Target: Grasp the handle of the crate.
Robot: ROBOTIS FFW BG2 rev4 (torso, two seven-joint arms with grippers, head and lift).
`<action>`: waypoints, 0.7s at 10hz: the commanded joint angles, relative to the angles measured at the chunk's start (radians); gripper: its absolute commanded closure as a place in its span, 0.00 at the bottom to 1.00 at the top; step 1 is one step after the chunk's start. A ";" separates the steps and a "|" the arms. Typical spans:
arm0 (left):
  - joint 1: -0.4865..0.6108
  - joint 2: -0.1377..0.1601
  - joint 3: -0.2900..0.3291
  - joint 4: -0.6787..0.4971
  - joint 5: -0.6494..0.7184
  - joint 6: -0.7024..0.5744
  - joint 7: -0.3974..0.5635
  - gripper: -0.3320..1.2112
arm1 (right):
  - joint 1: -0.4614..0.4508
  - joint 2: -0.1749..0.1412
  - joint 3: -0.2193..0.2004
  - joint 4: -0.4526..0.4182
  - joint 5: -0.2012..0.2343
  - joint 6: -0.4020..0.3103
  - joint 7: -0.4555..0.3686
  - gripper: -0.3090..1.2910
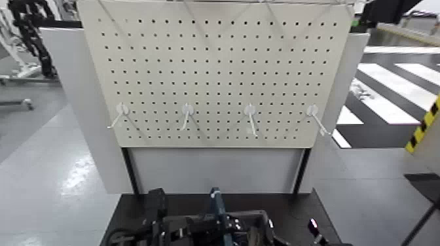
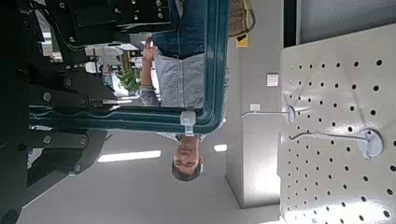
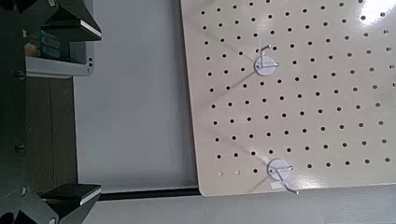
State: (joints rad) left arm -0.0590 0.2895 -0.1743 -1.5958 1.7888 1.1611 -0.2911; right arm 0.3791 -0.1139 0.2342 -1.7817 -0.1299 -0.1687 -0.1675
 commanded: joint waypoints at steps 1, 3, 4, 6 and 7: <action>0.024 0.005 0.044 -0.016 0.000 0.020 0.020 0.98 | 0.004 0.005 -0.004 -0.001 0.006 0.000 -0.003 0.29; 0.024 0.000 0.044 -0.015 0.001 0.020 0.016 0.98 | 0.004 0.005 -0.003 -0.001 0.006 0.000 -0.001 0.29; 0.024 0.000 0.045 -0.013 0.001 0.019 0.016 0.98 | 0.004 0.005 -0.003 -0.002 0.006 -0.002 -0.001 0.29; 0.022 -0.001 0.045 -0.012 0.001 0.020 0.016 0.98 | 0.004 0.005 -0.003 -0.002 0.007 -0.002 -0.001 0.29; 0.021 -0.001 0.045 -0.012 0.000 0.020 0.016 0.98 | 0.004 0.005 -0.001 -0.004 0.009 -0.003 -0.003 0.29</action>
State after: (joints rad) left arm -0.0363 0.2885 -0.1289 -1.6077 1.7899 1.1812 -0.2746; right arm 0.3838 -0.1089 0.2325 -1.7848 -0.1220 -0.1709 -0.1704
